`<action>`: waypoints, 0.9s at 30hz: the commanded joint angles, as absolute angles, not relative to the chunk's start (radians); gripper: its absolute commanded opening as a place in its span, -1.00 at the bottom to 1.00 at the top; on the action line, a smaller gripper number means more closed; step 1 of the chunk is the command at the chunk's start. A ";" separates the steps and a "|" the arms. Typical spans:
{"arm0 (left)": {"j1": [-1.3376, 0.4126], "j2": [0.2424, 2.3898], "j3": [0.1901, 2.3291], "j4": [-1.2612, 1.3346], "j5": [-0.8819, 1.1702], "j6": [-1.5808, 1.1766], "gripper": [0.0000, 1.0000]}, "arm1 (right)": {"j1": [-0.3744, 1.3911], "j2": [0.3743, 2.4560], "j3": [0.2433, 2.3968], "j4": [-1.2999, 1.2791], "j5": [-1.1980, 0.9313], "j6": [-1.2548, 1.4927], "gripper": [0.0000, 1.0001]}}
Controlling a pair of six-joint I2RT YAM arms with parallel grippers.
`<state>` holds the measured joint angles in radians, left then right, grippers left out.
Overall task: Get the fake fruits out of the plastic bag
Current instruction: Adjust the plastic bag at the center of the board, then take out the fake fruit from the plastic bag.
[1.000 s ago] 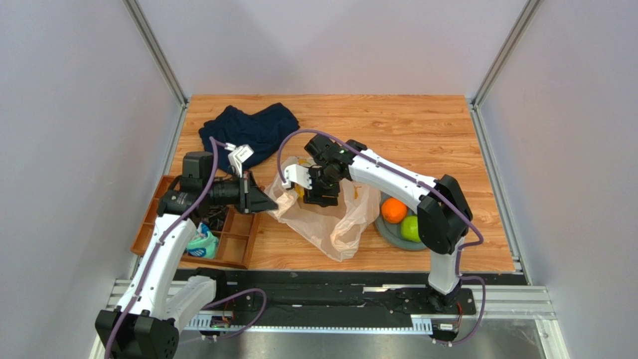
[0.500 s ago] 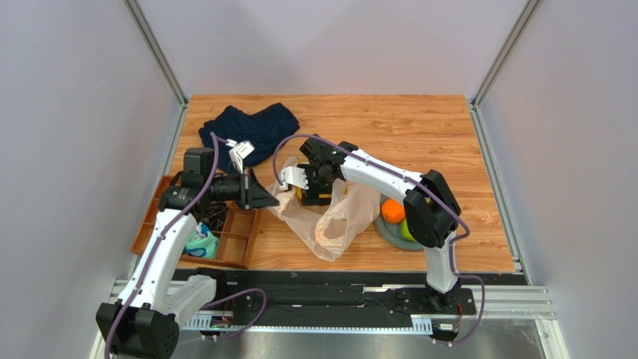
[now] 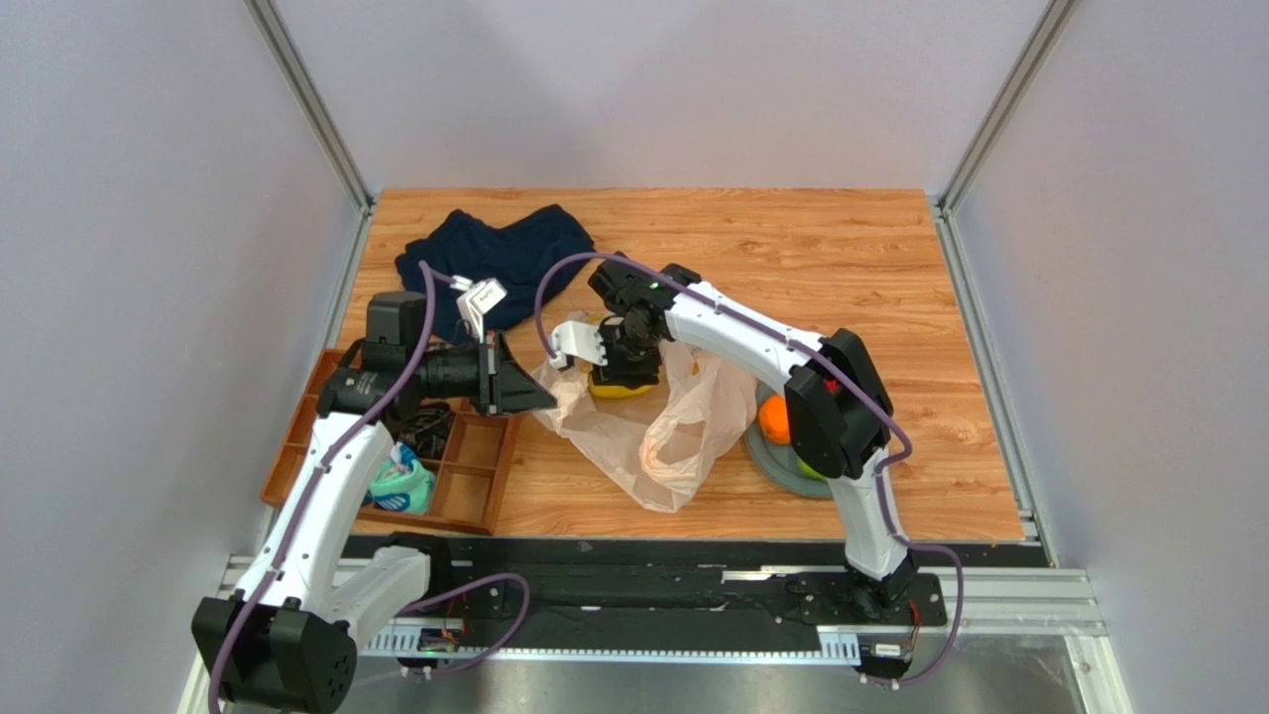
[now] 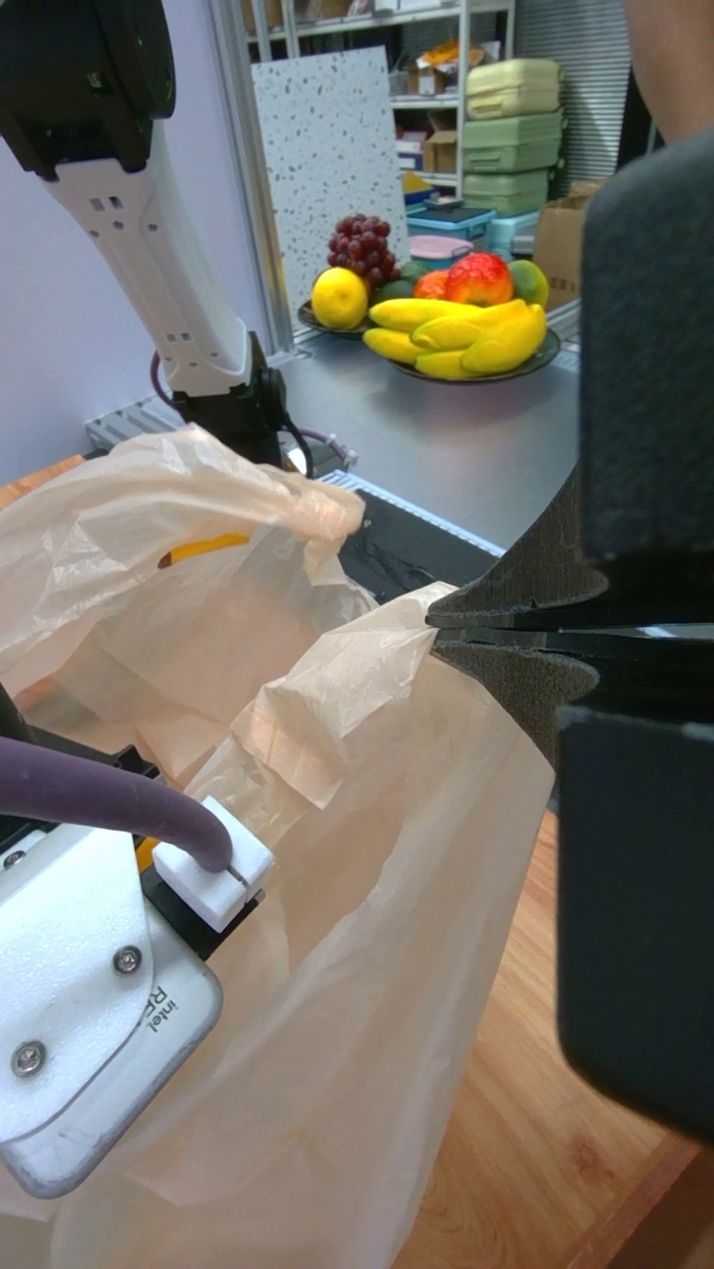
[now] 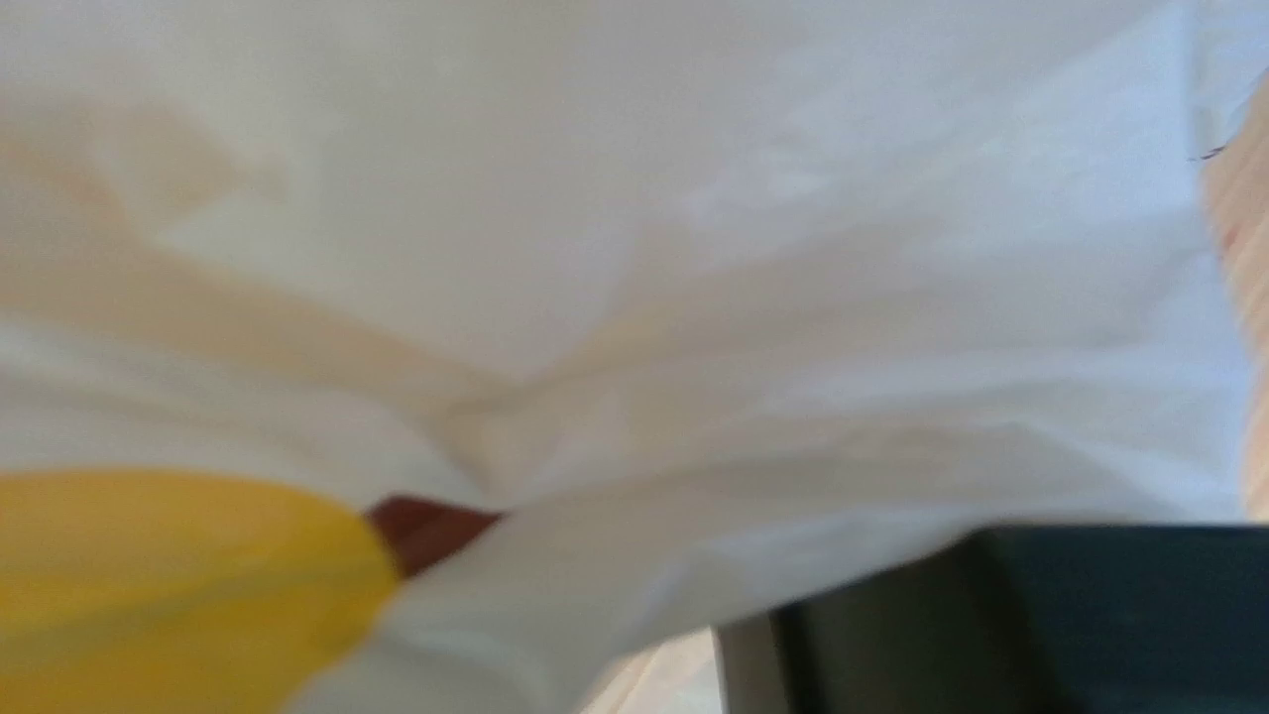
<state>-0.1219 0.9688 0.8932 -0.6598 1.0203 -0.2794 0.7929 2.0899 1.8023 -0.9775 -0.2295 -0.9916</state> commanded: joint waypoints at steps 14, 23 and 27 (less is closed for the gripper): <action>-0.117 0.940 1.218 -0.649 1.138 -0.252 -1.00 | 0.715 1.561 1.381 -1.009 -0.127 -0.663 0.14; -0.117 0.864 1.137 -0.899 0.913 -0.124 -1.00 | 0.761 1.546 1.391 -1.012 -0.227 -0.667 0.15; -0.104 0.857 1.028 -0.861 0.845 -0.160 -1.00 | 0.807 1.647 1.489 -0.994 -0.313 -0.661 0.15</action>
